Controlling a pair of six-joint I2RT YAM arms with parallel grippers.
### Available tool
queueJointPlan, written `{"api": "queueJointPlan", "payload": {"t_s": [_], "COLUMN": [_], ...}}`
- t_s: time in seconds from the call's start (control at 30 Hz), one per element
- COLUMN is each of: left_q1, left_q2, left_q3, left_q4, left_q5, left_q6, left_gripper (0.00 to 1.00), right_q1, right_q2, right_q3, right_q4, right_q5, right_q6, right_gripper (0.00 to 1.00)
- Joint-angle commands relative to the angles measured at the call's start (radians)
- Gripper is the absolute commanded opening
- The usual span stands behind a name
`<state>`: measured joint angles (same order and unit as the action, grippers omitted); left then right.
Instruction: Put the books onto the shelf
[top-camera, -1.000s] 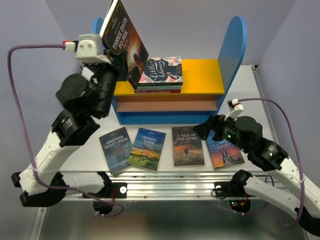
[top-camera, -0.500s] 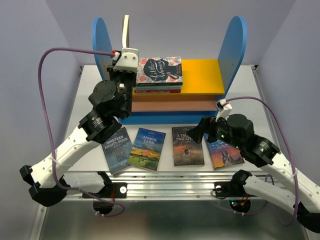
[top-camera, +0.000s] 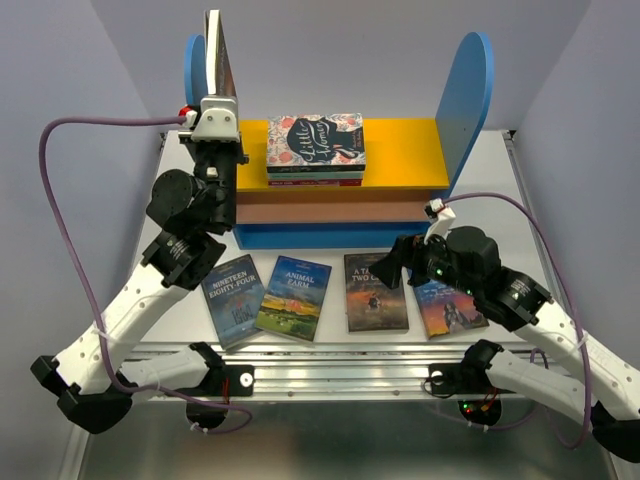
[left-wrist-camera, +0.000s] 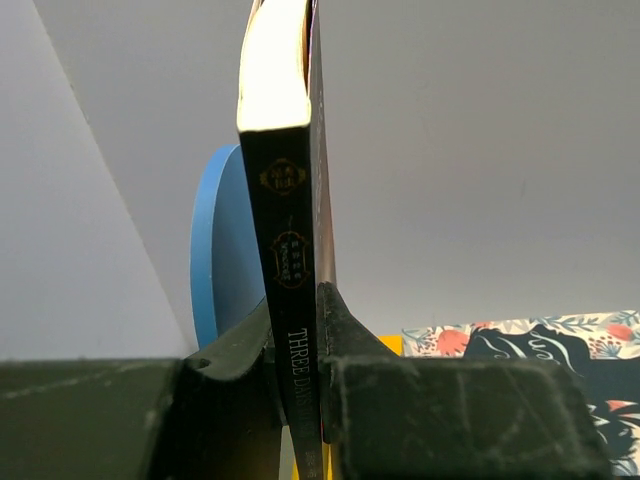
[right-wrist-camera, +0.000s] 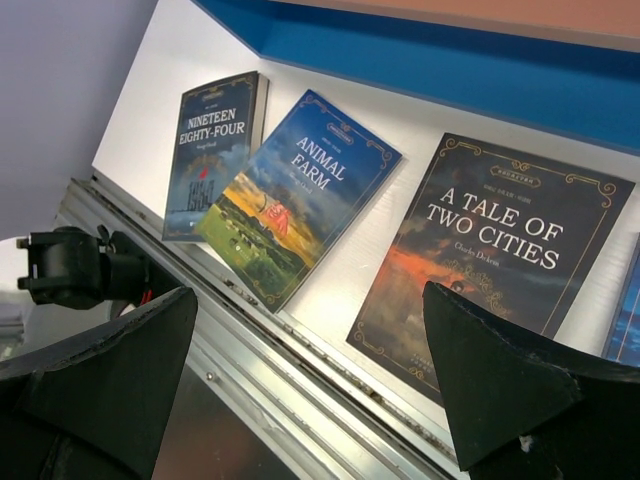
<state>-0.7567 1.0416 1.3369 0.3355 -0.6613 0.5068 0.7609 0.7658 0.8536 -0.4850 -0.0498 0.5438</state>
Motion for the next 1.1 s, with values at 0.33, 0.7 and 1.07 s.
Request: {"api": "queueJointPlan", "payload": {"t_s": [0.33, 0.7, 1.07], "left_q1": [0.161, 0.204, 0.221], "left_q2": [0.046, 0.067, 0.075], "left_q3": [-0.111, -0.174, -0.252], "left_q4": [0.152, 0.18, 0.238], "left_q5": [0.202, 0.218, 0.181], "left_q6": [-0.105, -0.171, -0.226], "left_gripper": [0.0, 0.0, 0.0], "right_q1": [0.006, 0.006, 0.006], "right_q2": [0.007, 0.013, 0.015], "right_q3": [-0.013, -0.019, -0.024], "right_q4": [0.054, 0.054, 0.056], "right_q5": [-0.022, -0.048, -0.058], "right_q6": [-0.036, -0.056, -0.07], "right_gripper": [1.0, 1.0, 1.0]}}
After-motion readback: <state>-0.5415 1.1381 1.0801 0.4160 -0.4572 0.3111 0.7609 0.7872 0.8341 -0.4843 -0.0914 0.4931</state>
